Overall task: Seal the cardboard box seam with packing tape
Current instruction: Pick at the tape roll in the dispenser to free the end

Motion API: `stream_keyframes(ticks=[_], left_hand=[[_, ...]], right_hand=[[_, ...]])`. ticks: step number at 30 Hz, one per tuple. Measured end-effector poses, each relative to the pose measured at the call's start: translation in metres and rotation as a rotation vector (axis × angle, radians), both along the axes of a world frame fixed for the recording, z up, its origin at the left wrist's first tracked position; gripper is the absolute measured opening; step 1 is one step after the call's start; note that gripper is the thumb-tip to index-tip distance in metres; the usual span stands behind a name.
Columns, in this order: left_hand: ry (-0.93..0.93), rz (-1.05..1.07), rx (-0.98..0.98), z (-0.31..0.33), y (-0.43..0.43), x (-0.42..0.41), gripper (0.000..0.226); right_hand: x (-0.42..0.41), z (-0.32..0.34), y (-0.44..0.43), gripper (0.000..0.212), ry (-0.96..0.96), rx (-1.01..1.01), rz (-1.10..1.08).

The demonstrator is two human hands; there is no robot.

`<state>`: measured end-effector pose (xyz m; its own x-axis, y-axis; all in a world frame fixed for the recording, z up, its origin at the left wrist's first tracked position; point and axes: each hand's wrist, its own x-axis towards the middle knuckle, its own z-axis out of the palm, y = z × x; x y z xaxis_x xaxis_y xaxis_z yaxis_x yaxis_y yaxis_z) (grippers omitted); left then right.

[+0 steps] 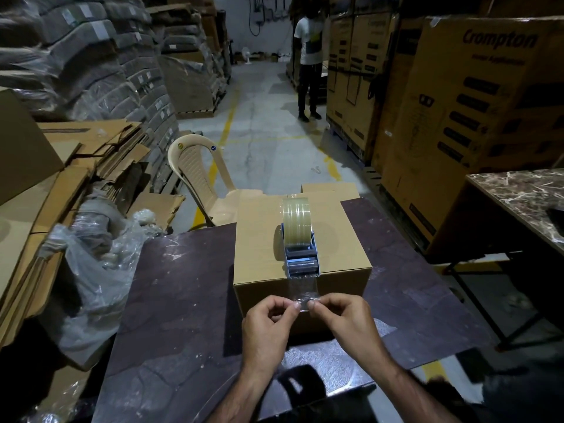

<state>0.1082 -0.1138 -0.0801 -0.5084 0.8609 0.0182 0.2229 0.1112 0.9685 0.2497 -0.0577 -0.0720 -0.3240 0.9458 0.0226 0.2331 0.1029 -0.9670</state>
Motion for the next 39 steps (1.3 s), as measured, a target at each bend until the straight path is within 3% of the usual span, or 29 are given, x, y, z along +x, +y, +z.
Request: stream_keyframes(ticks=[9,13,19,25,39], left_hand=[[0.105,-0.014,0.017,0.006,-0.005,0.004,0.008],[0.151,-0.021,0.056,0.01,-0.006,0.007,0.009],[0.151,-0.034,0.11,0.014,-0.01,0.009,0.01],[0.084,-0.085,0.15,0.012,-0.016,0.008,0.014],[-0.003,0.029,0.053,0.005,-0.012,0.011,0.005]], right_hand=[[0.001,-0.002,-0.006,0.001,0.116,-0.127,-0.071],[0.002,0.0,-0.011,0.006,0.298,-0.206,-0.1],[0.005,-0.003,-0.014,0.016,0.399,-0.208,-0.123],[0.011,-0.01,-0.008,0.009,0.3,-0.098,-0.052],[0.002,-0.009,-0.012,0.004,0.253,-0.117,-0.126]])
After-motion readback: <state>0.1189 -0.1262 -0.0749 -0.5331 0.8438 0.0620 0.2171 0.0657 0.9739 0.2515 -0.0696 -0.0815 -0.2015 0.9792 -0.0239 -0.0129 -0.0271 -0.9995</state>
